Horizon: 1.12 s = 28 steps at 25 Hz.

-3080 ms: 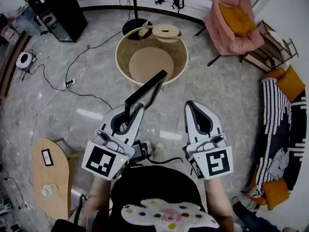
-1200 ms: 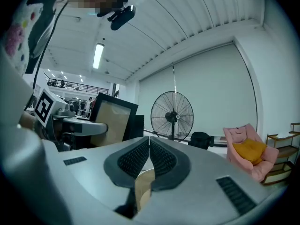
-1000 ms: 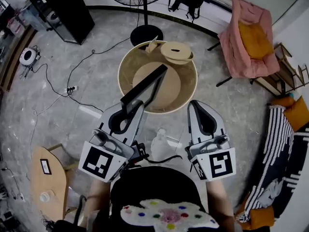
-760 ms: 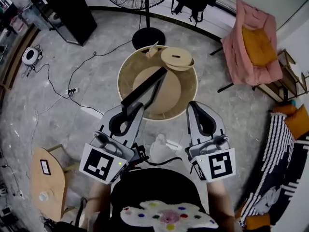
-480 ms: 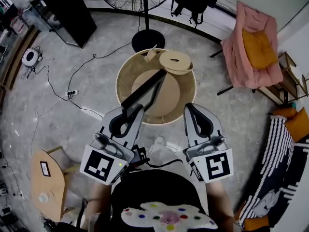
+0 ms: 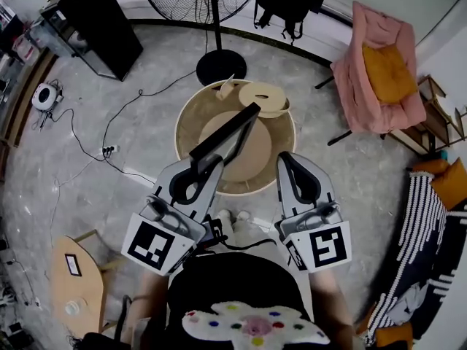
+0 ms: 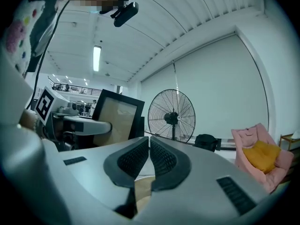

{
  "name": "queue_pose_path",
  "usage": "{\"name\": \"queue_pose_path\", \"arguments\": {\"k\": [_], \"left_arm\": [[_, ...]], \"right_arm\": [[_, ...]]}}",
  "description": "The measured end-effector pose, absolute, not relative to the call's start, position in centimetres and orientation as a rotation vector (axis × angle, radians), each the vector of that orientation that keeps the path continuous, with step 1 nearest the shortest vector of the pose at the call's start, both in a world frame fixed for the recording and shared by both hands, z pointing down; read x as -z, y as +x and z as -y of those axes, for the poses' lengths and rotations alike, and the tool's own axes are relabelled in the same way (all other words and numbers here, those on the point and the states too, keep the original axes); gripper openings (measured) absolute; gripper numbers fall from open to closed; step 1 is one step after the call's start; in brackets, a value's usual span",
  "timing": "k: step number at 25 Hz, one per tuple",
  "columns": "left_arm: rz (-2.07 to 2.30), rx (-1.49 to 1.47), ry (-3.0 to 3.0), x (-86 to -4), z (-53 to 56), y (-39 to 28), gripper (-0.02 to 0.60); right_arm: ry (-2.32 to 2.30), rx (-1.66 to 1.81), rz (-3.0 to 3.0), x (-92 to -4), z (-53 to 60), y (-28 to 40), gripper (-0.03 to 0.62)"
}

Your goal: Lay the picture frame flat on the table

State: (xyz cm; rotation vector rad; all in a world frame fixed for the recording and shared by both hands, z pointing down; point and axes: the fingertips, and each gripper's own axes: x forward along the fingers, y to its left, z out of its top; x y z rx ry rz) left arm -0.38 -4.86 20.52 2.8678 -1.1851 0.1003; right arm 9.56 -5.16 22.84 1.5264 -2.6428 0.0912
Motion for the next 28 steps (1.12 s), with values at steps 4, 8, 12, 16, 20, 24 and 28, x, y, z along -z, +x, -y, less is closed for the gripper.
{"name": "queue_pose_path", "arguments": {"k": [4, 8, 12, 16, 20, 24, 28], "left_arm": [[1.113, -0.073, 2.876, -20.1, 5.3, 0.3, 0.023], [1.062, -0.046, 2.909, -19.9, 5.6, 0.5, 0.023], [1.024, -0.089, 2.856, -20.7, 5.7, 0.3, 0.023], [0.962, -0.078, 2.867, -20.7, 5.7, 0.6, 0.023], [0.882, -0.051, 2.874, -20.6, 5.2, 0.8, 0.023], [0.819, -0.006, 2.885, -20.4, 5.0, 1.0, 0.023], [0.786, -0.004, 2.857, -20.8, 5.0, 0.8, 0.023]], "right_arm": [[1.518, -0.117, 2.687, -22.3, 5.6, 8.8, 0.037], [1.490, -0.107, 2.707, -22.2, 6.0, 7.9, 0.040], [1.387, -0.117, 2.738, -22.5, 6.3, 6.3, 0.123], [1.360, -0.128, 2.763, -22.5, 6.9, 5.8, 0.135], [1.345, -0.134, 2.793, -22.2, 6.9, 5.6, 0.135], [1.298, -0.173, 2.838, -22.2, 6.7, 5.3, 0.135], [1.301, -0.196, 2.841, -22.4, 6.7, 5.2, 0.133]]}}
